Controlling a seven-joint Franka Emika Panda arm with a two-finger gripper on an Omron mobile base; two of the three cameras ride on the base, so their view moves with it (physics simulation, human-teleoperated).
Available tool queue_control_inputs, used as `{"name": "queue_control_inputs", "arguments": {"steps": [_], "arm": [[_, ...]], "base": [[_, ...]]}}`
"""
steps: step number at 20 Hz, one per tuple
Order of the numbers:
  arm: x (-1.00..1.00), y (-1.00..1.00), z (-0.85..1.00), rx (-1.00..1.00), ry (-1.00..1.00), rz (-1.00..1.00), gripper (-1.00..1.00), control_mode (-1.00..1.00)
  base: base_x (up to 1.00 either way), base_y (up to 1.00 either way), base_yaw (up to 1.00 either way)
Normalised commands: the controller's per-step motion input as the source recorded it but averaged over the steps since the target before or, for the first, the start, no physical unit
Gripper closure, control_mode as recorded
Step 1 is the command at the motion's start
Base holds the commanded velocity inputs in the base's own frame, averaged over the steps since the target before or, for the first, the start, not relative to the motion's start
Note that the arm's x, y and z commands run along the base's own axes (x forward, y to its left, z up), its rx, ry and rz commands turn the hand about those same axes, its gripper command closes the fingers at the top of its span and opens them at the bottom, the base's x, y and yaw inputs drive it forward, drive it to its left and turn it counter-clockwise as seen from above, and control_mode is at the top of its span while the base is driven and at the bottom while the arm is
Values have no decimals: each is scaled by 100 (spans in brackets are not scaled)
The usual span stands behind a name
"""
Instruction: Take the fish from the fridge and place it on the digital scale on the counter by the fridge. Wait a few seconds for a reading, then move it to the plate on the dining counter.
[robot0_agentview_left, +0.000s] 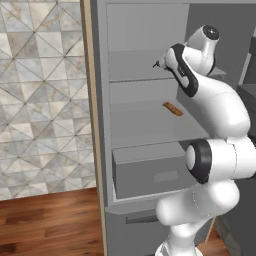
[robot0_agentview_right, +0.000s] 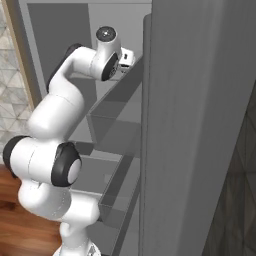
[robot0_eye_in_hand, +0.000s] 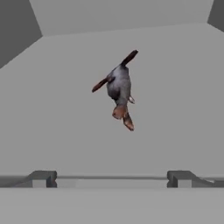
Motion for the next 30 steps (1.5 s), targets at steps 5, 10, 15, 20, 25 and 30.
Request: {"name": "queue_control_inputs", "arguments": {"steps": [5,10,15,20,25,30], "arm": [[53,0,0,-6,3,0,-100,-100],[30,0,4,-11,14,0,-100,-100],[15,0,3,-5,11,0,-100,-100],[4,0,-14,4,0,0,-100,-100],[27,0,-15,1,0,0,-100,-100],[43,0,-6,0,0,0,-100,-100]], "base": [[0,0,0],[0,0,0],[0,0,0],[0,0,0],[0,0,0],[0,0,0]]}}
